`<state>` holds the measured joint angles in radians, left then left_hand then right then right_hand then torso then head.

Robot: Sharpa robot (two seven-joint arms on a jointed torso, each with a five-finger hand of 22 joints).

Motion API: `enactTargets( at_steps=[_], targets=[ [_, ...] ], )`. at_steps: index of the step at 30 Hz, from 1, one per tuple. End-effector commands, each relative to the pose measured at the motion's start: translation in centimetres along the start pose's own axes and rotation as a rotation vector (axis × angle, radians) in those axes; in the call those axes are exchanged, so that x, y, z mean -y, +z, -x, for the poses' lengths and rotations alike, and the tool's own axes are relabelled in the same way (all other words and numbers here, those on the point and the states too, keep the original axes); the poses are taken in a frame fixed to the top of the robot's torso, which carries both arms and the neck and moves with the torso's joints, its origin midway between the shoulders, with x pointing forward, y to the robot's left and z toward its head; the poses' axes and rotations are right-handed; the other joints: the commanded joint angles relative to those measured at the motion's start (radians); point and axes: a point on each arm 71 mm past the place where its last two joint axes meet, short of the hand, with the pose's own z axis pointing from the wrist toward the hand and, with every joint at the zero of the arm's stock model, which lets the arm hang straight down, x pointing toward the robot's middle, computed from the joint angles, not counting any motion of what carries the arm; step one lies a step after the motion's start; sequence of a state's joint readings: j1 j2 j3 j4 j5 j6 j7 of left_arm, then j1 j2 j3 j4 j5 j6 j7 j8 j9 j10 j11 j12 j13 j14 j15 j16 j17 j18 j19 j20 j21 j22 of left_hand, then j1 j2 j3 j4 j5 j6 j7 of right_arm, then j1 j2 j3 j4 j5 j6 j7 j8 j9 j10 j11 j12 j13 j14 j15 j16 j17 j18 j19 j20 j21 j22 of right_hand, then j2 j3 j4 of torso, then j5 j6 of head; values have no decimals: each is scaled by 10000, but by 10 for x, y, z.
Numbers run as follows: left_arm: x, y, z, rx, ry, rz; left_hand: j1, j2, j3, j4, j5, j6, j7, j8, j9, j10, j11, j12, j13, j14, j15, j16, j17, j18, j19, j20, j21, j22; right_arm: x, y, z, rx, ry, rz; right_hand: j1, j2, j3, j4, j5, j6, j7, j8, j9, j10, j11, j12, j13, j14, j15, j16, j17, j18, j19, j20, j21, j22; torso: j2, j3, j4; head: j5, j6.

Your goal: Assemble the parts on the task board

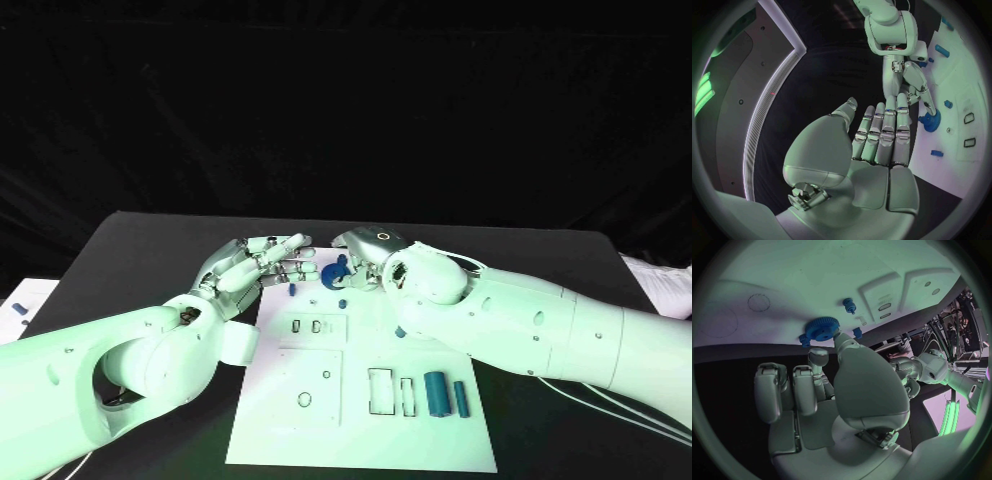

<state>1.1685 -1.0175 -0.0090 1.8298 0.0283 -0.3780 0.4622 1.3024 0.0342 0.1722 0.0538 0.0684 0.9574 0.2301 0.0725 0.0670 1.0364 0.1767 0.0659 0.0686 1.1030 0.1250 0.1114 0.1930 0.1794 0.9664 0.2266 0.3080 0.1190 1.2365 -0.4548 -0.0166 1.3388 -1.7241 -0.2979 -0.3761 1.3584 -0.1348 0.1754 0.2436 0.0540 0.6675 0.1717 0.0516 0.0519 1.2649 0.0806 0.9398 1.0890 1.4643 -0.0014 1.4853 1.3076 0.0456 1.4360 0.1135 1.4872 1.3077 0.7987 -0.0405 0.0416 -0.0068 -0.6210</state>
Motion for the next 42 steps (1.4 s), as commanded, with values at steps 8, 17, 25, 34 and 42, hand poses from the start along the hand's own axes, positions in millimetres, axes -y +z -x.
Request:
enactTargets(
  at_steps=[8,17,25,34,42],
  targets=[
    [1,0,-3,-234,-130,-58,-80,-25,23,42,18,-33,65,-50,-16,-45,37,-39,-21,13,35,-44,22,19,-24,57,-42,-15,11,-4,1,53,-47,4,229,43,-80,307,-30,1733,-121,262,188,30,-94,-103,-112,697,9,-94,999,-41,-22,-5,-34,912,1,5,-6,-4,8],
    [2,0,-2,-220,-124,-71,-79,-26,26,37,19,-38,66,-53,-17,-51,39,-40,-21,12,36,-48,24,18,-25,58,-43,-17,32,-27,15,1003,868,152,351,343,-39,196,403,2573,-177,366,214,745,-156,1140,817,757,-48,22,1198,-107,213,-65,109,1194,-6,3,15,-55,32],
    [2,-2,1,-180,-106,-78,-72,-29,31,26,20,-40,63,-55,-17,-56,38,-39,-21,11,37,-52,26,18,-26,58,-45,-18,84,-65,32,976,2922,810,501,254,-90,-52,1134,2651,-137,232,162,930,-130,1671,1271,771,-32,62,1270,-121,254,-64,135,1253,-28,-6,-92,-94,86],
    [2,-2,1,-170,-101,-73,-64,-32,36,15,21,-39,58,-54,-16,-55,35,-36,-20,13,37,-54,29,19,-26,59,-45,-19,150,-101,38,671,3391,452,427,8,-428,-149,1426,2621,-114,139,145,878,-101,1668,1314,766,-5,60,1280,-120,246,-39,128,1255,-40,77,-223,-168,161],
    [2,-1,3,-137,-85,-51,-53,-36,44,-1,22,-37,52,-53,-14,-53,32,-32,-19,14,35,-59,33,20,-26,59,-46,-21,180,-114,32,472,3101,-386,402,1,-560,-150,1492,2653,-116,149,152,1074,-98,2069,1624,797,-1,138,1410,-139,309,-33,169,1335,-29,93,-226,-216,131]
  ],
)
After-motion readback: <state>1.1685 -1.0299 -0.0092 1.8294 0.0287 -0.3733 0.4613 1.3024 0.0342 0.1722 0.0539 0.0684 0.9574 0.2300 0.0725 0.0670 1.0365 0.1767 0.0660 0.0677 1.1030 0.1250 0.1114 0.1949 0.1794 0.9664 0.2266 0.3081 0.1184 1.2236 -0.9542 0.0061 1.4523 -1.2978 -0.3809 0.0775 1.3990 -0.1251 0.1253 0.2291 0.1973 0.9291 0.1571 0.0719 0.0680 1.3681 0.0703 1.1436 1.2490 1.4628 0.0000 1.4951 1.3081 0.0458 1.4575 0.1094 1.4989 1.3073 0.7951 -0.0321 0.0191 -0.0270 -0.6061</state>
